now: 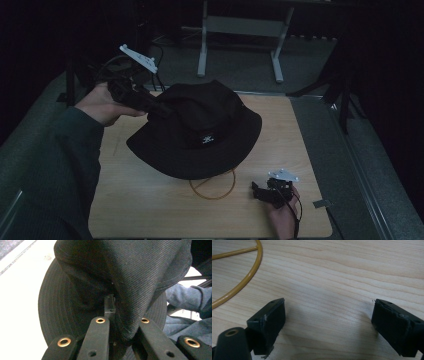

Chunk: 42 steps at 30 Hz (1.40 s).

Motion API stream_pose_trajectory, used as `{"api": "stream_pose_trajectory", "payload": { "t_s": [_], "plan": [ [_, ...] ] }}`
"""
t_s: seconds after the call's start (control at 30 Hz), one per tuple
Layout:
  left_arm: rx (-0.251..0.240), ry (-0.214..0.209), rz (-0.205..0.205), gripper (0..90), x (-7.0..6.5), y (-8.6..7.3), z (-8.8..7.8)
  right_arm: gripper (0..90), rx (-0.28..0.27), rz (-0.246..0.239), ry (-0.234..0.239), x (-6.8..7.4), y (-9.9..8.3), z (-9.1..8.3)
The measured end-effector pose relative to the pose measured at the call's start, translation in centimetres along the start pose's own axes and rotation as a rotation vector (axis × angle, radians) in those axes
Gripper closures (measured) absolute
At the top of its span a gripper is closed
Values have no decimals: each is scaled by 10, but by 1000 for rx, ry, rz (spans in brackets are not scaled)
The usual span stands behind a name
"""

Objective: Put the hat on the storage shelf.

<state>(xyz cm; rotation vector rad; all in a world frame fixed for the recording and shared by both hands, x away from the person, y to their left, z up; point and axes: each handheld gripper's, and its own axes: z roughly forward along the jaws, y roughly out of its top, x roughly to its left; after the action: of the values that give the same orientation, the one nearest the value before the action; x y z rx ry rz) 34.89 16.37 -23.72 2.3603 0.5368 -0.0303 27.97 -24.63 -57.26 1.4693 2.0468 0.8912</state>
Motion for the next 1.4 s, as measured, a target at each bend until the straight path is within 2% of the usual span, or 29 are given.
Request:
{"api": "stream_pose_trajectory", "payload": {
  "t_s": [0.63, 0.87, 1.2, 1.27, 1.33, 1.4],
  "plan": [
    [49, -7, 8, 867, -1, 8, 25, 118, 0, -1, 2, 0, 0, 0],
    [81, 5, 11, 864, 0, 11, 37, 118, 0, -1, 1, 0, 0, 0],
    [176, 12, 27, 822, -2, 14, 71, 118, -1, -2, 2, 0, 0, 0],
    [215, 17, 37, 788, -4, 13, 79, 118, -1, -2, 2, 0, 0, 0],
    [205, 9, 12, 655, -2, 13, 81, 118, -1, -3, 2, 0, 0, 0],
    [172, 8, -23, 547, 2, 12, 78, 118, 0, -3, 3, 0, 0, 0]
  ]
}}
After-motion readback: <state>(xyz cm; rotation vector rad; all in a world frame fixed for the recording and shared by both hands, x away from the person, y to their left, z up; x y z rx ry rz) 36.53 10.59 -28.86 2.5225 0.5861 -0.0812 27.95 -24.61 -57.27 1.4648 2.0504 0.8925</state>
